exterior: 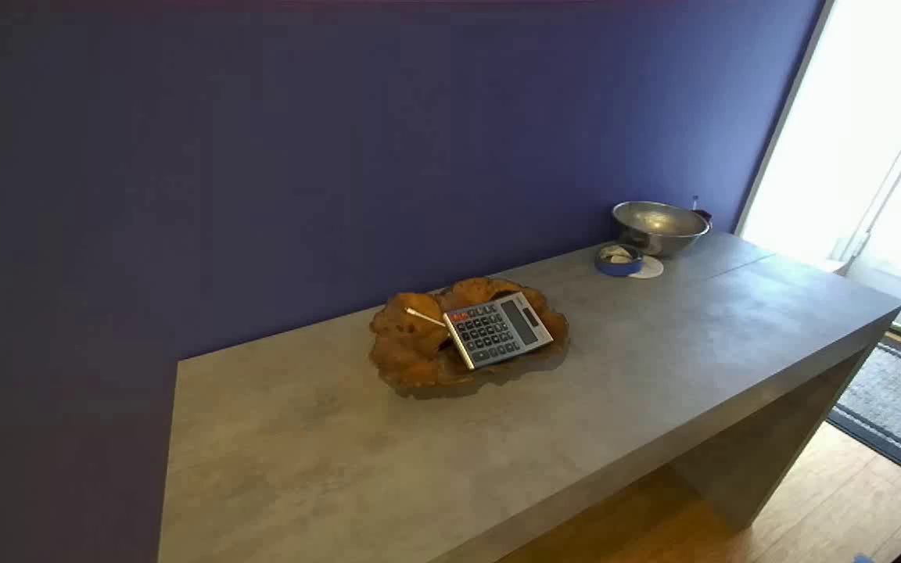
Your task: Move the blue tape to the left
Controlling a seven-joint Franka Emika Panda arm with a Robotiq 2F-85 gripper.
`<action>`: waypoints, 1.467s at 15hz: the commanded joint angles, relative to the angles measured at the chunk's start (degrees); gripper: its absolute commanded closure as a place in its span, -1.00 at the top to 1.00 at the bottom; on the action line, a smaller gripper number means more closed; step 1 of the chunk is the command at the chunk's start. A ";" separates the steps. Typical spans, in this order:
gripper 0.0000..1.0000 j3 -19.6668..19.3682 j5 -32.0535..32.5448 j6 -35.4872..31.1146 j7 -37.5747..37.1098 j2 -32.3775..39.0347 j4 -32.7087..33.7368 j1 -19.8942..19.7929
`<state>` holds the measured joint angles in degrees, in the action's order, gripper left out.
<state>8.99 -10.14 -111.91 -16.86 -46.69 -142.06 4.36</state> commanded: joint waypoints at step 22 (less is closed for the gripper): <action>1.00 2.35 2.17 -18.97 -2.54 28.17 2.79 -2.59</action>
<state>9.68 -10.08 -125.48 -15.81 -29.76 -142.28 3.34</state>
